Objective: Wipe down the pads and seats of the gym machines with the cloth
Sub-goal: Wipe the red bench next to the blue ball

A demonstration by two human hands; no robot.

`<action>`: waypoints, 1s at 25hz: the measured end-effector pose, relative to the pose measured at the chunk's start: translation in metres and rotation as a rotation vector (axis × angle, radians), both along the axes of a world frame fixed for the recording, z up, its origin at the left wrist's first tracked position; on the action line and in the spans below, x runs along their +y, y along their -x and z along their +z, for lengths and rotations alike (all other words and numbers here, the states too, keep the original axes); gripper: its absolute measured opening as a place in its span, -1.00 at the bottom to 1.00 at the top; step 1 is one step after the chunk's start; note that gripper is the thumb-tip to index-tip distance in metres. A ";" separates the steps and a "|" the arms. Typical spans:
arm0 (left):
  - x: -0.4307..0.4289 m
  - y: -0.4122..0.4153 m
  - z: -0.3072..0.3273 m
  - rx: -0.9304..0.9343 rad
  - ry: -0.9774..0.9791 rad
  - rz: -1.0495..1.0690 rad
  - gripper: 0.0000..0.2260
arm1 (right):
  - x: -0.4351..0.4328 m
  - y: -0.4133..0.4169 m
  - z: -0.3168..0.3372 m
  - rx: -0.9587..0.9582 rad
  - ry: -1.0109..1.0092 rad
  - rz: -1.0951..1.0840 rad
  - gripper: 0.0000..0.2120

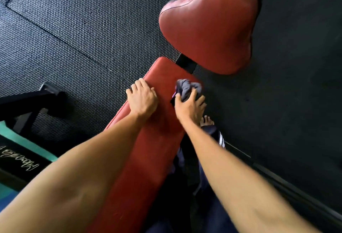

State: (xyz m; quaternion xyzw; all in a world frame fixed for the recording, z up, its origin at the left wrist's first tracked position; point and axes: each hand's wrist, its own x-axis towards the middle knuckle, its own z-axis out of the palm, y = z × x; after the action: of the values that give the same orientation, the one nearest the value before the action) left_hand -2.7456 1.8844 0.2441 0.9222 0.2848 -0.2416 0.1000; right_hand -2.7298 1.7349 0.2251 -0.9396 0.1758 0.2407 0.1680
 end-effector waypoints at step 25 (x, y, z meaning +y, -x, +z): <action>-0.013 -0.016 -0.023 -0.004 -0.105 0.116 -0.47 | -0.026 -0.029 -0.030 -0.152 -0.210 0.540 -0.39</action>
State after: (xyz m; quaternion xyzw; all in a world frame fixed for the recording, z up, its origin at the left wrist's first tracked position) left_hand -2.7292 1.8715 0.2215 0.9087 0.3497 -0.2181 0.0660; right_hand -2.7007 1.7091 0.1949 -0.9452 -0.1192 0.2224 0.2070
